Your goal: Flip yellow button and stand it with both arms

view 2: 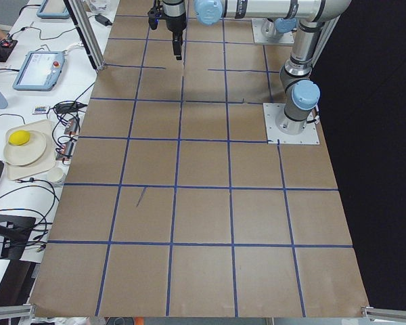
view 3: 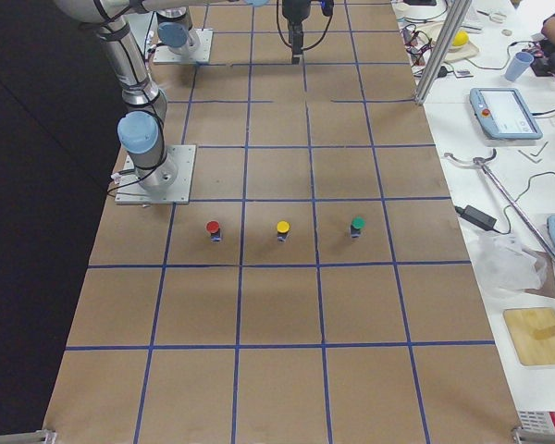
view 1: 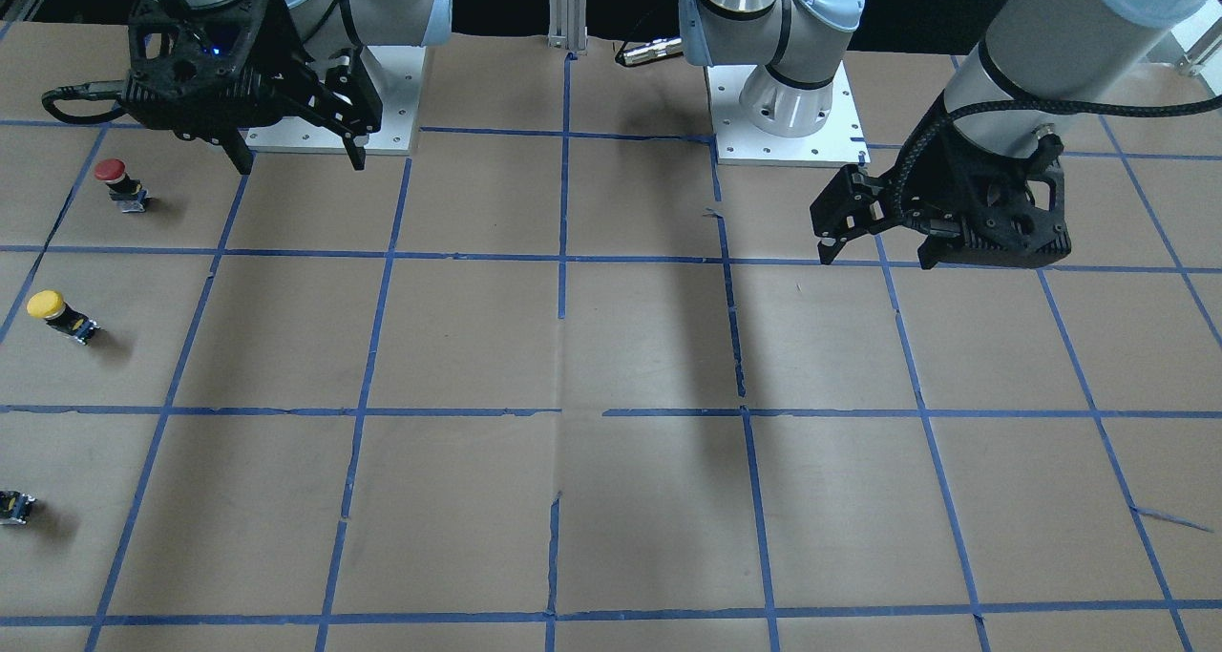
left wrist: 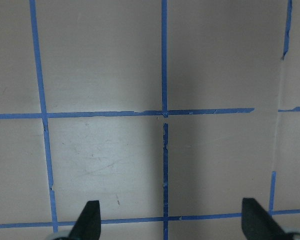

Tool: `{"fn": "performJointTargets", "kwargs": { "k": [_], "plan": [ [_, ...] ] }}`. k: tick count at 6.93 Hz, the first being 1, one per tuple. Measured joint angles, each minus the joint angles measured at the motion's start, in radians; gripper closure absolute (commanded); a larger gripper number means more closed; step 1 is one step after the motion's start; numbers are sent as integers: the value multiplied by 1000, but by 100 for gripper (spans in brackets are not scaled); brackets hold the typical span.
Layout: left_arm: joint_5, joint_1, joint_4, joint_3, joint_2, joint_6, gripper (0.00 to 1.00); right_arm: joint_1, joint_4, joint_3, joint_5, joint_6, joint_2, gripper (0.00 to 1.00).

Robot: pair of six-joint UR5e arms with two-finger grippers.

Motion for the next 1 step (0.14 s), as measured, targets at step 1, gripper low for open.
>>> {"fn": "performJointTargets", "kwargs": {
  "k": [1],
  "plan": [
    [1, -1, 1, 0, -1, -1, 0, -1, 5, -2, 1, 3, 2, 1]
  ]
}}
